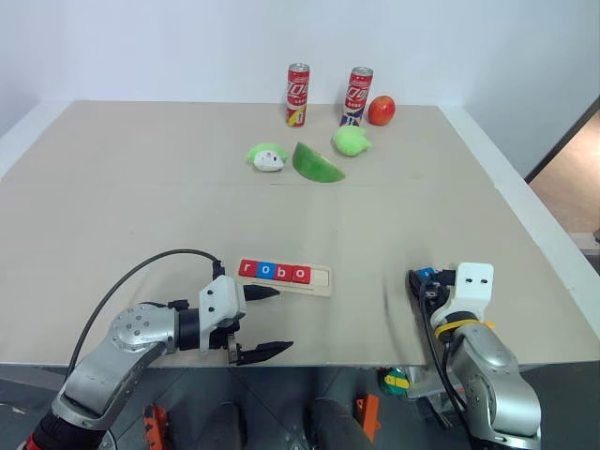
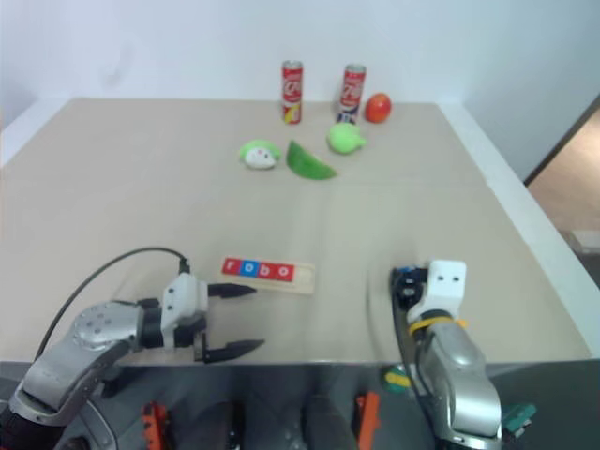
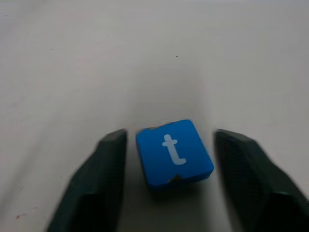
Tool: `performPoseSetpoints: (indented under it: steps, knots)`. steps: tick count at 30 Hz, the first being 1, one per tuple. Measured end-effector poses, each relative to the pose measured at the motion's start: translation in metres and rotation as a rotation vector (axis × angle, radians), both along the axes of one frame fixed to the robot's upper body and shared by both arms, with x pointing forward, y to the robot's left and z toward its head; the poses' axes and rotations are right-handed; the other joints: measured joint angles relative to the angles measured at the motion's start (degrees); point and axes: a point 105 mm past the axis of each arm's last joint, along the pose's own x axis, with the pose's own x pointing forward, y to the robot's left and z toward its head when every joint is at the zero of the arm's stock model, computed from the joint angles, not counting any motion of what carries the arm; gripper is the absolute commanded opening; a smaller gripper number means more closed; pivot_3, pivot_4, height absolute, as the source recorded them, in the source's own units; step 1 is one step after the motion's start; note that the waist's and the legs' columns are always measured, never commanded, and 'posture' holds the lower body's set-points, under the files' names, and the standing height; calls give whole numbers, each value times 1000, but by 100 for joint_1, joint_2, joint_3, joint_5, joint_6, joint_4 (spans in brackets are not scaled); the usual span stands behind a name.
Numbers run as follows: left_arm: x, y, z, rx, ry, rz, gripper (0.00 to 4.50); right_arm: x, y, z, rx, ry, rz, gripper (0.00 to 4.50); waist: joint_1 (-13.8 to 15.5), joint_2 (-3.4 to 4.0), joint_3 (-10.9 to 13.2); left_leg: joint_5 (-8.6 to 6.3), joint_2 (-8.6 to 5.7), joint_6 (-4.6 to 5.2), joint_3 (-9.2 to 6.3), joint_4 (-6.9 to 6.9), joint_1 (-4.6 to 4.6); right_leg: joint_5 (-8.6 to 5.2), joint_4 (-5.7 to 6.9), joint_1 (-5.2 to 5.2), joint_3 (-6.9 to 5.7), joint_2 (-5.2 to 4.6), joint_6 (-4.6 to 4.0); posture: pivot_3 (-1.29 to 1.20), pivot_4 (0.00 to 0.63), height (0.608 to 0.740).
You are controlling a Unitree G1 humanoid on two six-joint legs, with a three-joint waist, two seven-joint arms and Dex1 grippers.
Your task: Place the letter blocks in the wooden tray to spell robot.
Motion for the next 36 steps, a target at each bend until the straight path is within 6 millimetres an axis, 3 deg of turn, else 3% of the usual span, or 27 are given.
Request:
performPoseSetpoints:
  steps: [1,4,9,12,21,32,34,36]
  knots:
    - [0,0,0,0,0,0,4500,-1,2,0,12,2,-13,1247,0,-1,-2,0,1,0,0,0,0,0,0,0,0,0,-1,0,150,740]
    - [0,0,-1,-1,3,2,4500,-4,14,-1,38,16,-22,1231,-1,-6,-8,0,5,0,-1,-1,0,-3,1,-2,-1,2,-8,0,150,740]
    - [-1,-1,-2,-4,9,2,4500,-9,66,5,119,56,68,1231,-29,-7,-10,0,32,0,-2,-5,2,0,2,-8,-8,11,-25,0,150,740]
    - [-1,-1,-2,-6,11,4,4500,-5,81,11,70,58,171,1231,-45,-7,-9,0,29,0,4,-3,0,0,1,-10,0,2,-23,0,150,740]
    - [0,-1,-3,0,11,5,4500,8,94,27,89,43,227,1231,-68,-9,-11,0,9,-1,0,-6,-9,7,-1,-14,-5,6,6,0,150,740]
    - [1,0,-3,5,10,10,4500,4,113,16,108,117,339,1231,-74,-9,-11,0,6,-1,-4,-10,-14,6,-1,-17,-9,3,9,0,150,740]
    - [1,0,-4,6,10,11,4500,4,113,15,119,127,340,2275,-74,-9,-11,0,7,-1,-5,-10,-14,6,-1,-17,-10,4,8,0,150,740]
    - [1,0,-4,7,10,15,4500,4,113,16,125,125,340,3021,-74,-9,-11,0,7,-1,-5,-10,-14,6,-1,-17,-10,4,8,0,150,740]
